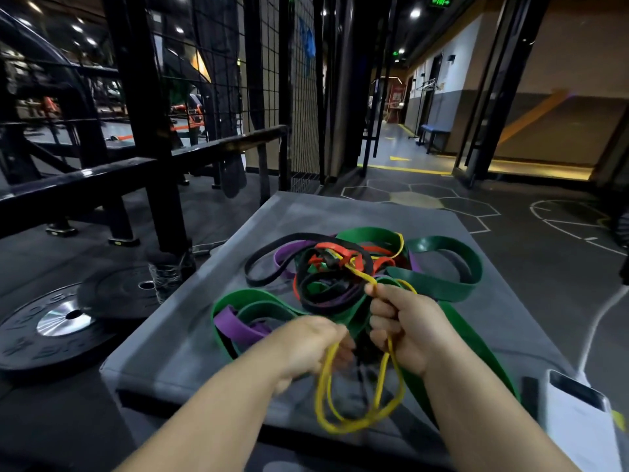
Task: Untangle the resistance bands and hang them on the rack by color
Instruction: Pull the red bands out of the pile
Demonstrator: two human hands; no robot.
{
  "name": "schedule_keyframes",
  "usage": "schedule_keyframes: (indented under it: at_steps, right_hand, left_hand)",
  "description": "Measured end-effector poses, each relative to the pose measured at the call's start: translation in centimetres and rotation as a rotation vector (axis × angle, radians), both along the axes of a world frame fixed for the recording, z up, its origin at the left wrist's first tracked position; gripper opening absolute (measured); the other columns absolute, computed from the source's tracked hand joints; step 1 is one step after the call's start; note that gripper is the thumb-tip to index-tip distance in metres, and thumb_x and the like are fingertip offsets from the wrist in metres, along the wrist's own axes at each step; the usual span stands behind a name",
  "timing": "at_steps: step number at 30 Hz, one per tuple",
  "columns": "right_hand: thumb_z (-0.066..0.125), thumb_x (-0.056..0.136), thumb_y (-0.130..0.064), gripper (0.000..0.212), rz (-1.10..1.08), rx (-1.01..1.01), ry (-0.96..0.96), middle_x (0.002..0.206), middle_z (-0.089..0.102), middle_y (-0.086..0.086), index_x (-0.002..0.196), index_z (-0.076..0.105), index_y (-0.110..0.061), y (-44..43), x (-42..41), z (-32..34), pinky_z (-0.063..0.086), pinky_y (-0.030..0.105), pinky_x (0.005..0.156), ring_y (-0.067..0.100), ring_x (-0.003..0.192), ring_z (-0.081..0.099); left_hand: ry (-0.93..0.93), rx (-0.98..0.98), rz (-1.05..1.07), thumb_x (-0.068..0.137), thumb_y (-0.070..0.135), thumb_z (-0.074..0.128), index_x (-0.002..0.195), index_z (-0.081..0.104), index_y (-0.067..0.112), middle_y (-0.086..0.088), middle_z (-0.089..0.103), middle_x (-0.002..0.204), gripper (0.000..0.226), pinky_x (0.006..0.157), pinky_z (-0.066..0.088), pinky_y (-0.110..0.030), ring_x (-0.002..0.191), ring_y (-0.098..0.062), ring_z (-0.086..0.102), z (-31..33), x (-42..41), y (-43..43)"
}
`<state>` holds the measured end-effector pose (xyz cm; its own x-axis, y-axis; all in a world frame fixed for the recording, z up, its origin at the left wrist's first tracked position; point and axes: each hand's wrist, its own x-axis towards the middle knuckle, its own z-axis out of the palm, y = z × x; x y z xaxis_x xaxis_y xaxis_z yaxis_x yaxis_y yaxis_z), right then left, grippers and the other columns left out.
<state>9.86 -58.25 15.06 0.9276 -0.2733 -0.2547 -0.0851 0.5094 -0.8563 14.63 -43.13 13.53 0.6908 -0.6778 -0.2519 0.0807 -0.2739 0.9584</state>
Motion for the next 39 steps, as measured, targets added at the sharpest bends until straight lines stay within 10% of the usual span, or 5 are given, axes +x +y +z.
schedule_keyframes:
  at_steps: [17,25,29,35,39]
  right_hand:
    - [0.048,0.100,-0.026,0.035,0.350,-0.842,0.228,0.065,0.061,0.007,0.073,0.064,-0.009,1.0,-2.1,-1.9,0.046,0.031,0.062,0.016,0.055,0.056]
    - [0.023,0.076,-0.084,0.088,0.369,-0.082,0.237,0.076,0.067,0.014,0.070,0.064,-0.007,0.3,-1.4,-3.0,0.052,0.042,0.079,0.027,0.073,0.069]
    - [0.019,0.078,-0.081,0.090,0.293,0.125,0.089,0.037,0.044,0.004,0.037,0.053,-0.009,1.0,-2.1,-1.5,0.044,0.025,0.044,0.016,0.027,0.043]
    - [0.088,0.058,-0.017,0.053,0.073,0.576,-0.068,0.065,0.061,0.007,0.094,0.059,0.010,-1.7,-0.8,-0.8,0.059,0.033,0.051,0.019,0.050,0.062]
    - [0.052,0.093,-0.024,0.023,-0.007,0.428,-0.033,0.051,0.032,-0.007,0.087,0.057,-0.002,-2.4,-1.2,0.0,0.028,0.012,0.030,0.002,0.033,0.029]
  left_hand:
    - [0.039,-0.106,0.240,0.084,0.038,0.067,0.086,0.070,0.016,-0.011,0.070,0.091,0.022,0.100,0.047,-0.052,0.093,-0.030,0.063,-2.3,1.1,-2.1]
    - [0.131,-0.454,0.109,0.098,0.009,0.047,0.092,0.063,0.009,-0.002,0.053,0.067,0.017,0.049,0.046,-0.024,0.052,-0.011,0.051,2.1,-2.2,-1.8]
    - [0.114,-0.413,-0.148,0.081,0.022,0.051,0.082,0.059,0.015,0.004,0.049,0.059,0.011,0.046,0.039,-0.021,0.049,-0.009,0.042,3.4,-5.3,-1.5]
    - [0.033,-0.136,-0.339,0.086,0.016,0.044,0.077,0.056,0.012,0.006,0.047,0.055,0.015,0.048,0.038,-0.019,0.047,-0.007,0.042,2.5,-4.7,-0.7]
    - [0.016,0.023,-0.298,0.094,0.005,0.040,0.084,0.063,0.011,-0.002,0.060,0.069,0.025,0.062,0.047,-0.023,0.062,-0.014,0.055,1.0,-3.0,-0.8]
